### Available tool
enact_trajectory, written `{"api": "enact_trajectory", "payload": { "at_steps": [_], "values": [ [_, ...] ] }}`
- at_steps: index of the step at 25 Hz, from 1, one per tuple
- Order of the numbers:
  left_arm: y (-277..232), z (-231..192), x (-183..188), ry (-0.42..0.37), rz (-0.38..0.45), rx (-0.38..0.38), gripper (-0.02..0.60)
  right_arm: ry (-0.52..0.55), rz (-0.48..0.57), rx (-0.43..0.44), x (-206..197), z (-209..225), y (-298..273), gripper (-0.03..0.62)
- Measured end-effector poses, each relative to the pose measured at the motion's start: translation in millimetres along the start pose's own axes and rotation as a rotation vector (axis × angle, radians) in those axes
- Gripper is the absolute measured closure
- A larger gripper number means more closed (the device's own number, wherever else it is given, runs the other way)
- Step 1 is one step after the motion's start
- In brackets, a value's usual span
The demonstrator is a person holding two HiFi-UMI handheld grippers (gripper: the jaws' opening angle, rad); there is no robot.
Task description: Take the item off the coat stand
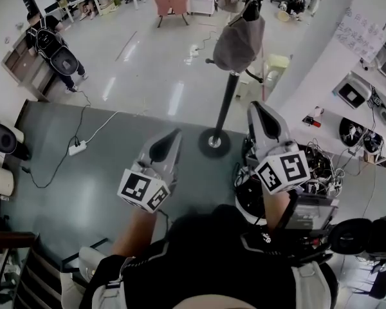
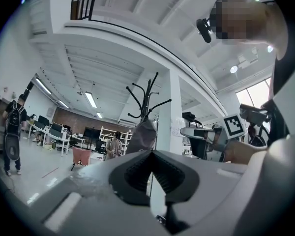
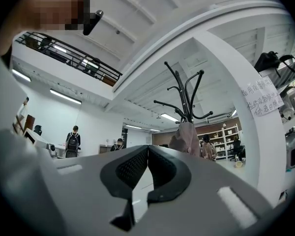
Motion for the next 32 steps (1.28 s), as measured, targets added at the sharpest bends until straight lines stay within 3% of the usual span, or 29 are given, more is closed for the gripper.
{"api": "enact_trajectory", "payload": {
  "at_steps": [8, 17, 27, 32],
  "values": [
    [-16.1, -16.4, -3.9, 0.017, -0.014, 0.029, 0.565, 0.004, 0.005, 0.015, -1.7, 14.6, -27.1, 0.577],
    [-46.7, -27.5, 1.6, -0.002, -0.014, 0.045, 0.565, -0.013, 0.024, 0.005, 4.8, 49.2, -54.9, 0.451],
    [-84.2, -33.6, 4.2, -0.013, -0.009, 0.06, 0.565, -0.024, 0.012, -0.001, 5.5, 86.7, -79.1, 0.362],
    [-99.6, -34.7, 2.7, -0.03, -0.006, 0.056, 0.565, -0.024, 0.001, 0.0, 6.1, 103.7, -89.3, 0.35]
  ]
}}
Point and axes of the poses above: the fingertips, and each gripper's own axes: y backward along the fingers, z to its right, x out of its top, the point moved 8 cm from there along y, backward along the fingers, and after that the axes turned 9 degrees about -y, right-handed, at the moved point
